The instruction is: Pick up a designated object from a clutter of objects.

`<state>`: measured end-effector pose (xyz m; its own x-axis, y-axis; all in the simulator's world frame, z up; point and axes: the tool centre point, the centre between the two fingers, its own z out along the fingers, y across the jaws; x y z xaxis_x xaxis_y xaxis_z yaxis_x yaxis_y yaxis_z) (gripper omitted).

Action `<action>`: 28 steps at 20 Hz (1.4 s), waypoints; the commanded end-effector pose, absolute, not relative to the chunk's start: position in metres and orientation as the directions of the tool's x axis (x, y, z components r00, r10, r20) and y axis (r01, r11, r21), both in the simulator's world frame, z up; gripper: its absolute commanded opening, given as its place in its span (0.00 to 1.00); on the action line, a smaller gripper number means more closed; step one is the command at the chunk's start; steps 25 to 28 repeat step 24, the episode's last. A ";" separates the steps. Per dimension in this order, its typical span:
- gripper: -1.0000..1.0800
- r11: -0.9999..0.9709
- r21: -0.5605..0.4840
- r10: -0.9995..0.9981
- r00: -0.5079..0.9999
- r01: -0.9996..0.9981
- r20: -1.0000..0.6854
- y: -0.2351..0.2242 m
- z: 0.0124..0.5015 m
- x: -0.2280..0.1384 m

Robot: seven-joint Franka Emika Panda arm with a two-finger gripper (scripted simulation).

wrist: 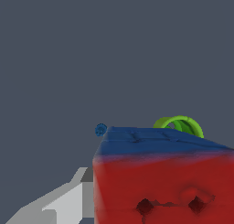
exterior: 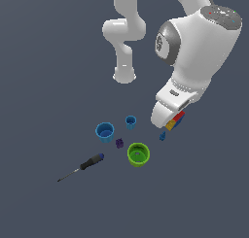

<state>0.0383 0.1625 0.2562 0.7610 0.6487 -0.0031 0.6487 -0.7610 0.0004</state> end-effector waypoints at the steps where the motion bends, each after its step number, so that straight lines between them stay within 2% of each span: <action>1: 0.00 -0.761 0.001 0.649 0.761 0.649 -0.001 0.157 0.282 0.028; 8: 0.00 -0.761 0.000 0.649 0.761 0.649 0.000 0.145 0.338 0.008; 14: 0.00 -0.761 -0.001 0.649 0.761 0.649 0.000 0.138 0.368 -0.002; 28: 0.00 -0.761 0.000 0.648 0.761 0.648 0.000 0.137 0.372 -0.002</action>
